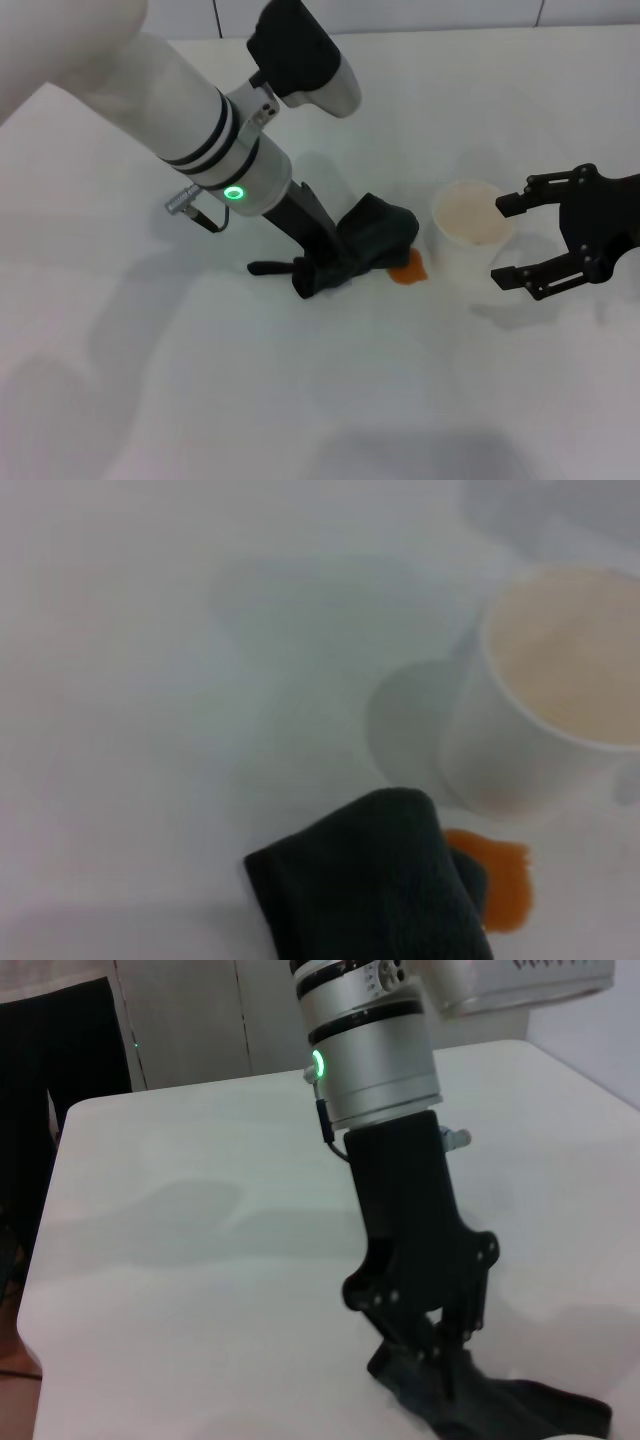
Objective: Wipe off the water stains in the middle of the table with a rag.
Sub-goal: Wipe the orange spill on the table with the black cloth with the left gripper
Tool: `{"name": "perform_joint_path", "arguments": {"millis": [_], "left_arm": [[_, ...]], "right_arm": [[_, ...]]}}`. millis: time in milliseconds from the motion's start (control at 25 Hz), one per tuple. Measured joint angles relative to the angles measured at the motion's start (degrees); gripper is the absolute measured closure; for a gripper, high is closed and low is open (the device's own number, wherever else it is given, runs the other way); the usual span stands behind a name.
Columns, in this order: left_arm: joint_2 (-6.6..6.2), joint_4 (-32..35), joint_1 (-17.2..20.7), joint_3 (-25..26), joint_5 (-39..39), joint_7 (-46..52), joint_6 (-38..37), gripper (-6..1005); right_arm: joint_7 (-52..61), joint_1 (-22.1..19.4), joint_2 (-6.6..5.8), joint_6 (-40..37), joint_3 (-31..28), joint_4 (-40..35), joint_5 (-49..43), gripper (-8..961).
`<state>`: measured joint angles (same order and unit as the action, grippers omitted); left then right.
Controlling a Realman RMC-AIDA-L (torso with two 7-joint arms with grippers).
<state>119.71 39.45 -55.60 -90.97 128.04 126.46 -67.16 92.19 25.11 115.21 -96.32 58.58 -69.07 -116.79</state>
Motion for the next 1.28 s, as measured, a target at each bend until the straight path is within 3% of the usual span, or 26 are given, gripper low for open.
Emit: {"name": "perform_joint_path", "arguments": {"millis": [720,1280], "left_arm": [[-0.12,5.05,2.31,-1.6,-0.43,0.03,-6.82,877],[-0.42,3.95,1.38,-0.27,3.48,5.7,0.21,869]], "right_arm": [[0.4,0.75,0.06,0.43,0.02,0.04,-0.02,83],[0.35,1.13,0.09,0.7,0.92,0.67,-0.02,83]]}}
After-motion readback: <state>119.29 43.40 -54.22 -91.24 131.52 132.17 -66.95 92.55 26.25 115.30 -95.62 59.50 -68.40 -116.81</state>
